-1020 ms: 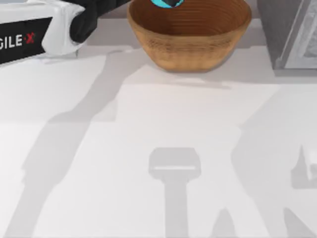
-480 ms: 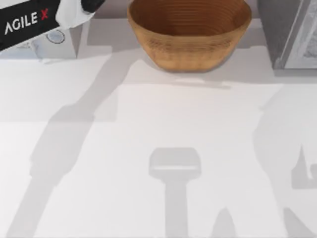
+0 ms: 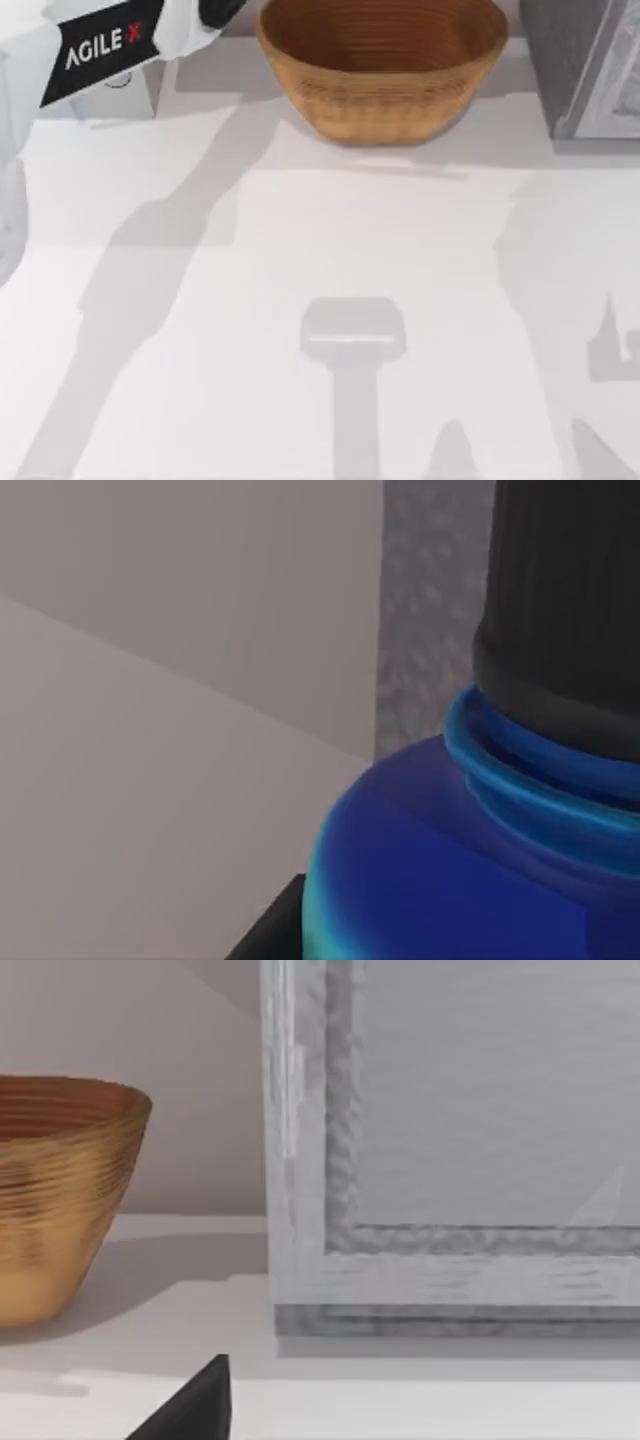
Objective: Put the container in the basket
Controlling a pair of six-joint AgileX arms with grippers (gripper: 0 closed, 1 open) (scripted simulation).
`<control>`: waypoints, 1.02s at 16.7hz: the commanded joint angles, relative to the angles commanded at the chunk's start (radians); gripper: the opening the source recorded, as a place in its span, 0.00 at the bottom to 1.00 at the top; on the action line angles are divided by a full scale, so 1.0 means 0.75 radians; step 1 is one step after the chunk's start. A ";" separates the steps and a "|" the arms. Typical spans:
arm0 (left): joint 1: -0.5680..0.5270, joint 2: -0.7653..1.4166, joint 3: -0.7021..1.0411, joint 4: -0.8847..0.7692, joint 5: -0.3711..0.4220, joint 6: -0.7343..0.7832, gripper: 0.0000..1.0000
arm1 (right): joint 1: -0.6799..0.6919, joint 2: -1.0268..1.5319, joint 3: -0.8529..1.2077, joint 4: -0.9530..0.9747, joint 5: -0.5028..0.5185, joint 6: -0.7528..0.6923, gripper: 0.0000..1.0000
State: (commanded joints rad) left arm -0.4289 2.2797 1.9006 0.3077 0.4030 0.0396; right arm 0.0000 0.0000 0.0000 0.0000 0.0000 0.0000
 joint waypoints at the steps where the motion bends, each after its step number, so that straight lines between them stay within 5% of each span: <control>1: -0.012 0.044 0.053 -0.003 -0.004 0.000 0.00 | 0.000 0.000 0.000 0.000 0.000 0.000 1.00; 8: -0.031 0.139 0.162 -0.010 -0.019 -0.002 0.00 | 0.000 0.000 0.000 0.000 0.000 0.000 1.00; 17: -0.031 0.139 0.162 -0.010 -0.019 -0.002 0.68 | 0.000 0.000 0.000 0.000 0.000 0.000 1.00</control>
State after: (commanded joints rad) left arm -0.4525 2.3840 2.0219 0.3006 0.3889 0.0382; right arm 0.0000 0.0000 0.0000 0.0000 0.0000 0.0000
